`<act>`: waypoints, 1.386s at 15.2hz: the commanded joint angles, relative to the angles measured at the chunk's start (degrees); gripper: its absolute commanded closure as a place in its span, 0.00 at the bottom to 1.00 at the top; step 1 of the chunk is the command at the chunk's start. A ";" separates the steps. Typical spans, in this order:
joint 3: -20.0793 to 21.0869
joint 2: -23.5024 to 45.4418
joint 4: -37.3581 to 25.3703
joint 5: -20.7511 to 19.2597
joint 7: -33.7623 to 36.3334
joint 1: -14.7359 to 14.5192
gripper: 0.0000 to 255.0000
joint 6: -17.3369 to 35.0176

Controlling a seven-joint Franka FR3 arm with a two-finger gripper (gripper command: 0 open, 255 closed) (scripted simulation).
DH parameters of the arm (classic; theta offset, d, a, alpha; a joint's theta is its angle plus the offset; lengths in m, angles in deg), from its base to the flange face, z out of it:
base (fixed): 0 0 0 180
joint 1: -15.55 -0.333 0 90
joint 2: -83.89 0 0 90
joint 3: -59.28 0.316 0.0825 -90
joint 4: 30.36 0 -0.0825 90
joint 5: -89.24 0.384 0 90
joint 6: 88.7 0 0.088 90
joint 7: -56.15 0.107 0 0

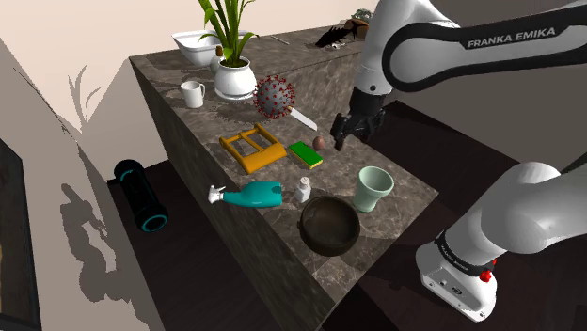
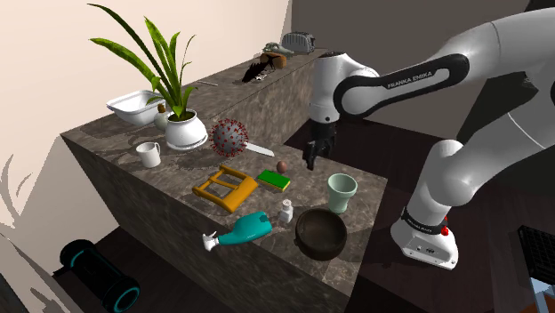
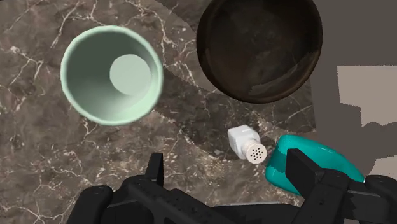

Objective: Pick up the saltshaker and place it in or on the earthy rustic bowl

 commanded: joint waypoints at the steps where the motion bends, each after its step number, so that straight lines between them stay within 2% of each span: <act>1: 1.74 3.35 0.74 0.04 1.59 -0.10 0.00 4.54; 7: 7.05 15.99 -0.91 -2.37 8.14 0.27 0.00 16.30; 12: 10.11 27.40 -4.41 -8.29 15.51 0.80 0.00 24.12; 21: 10.06 32.56 -2.97 -11.13 17.60 0.74 0.00 30.39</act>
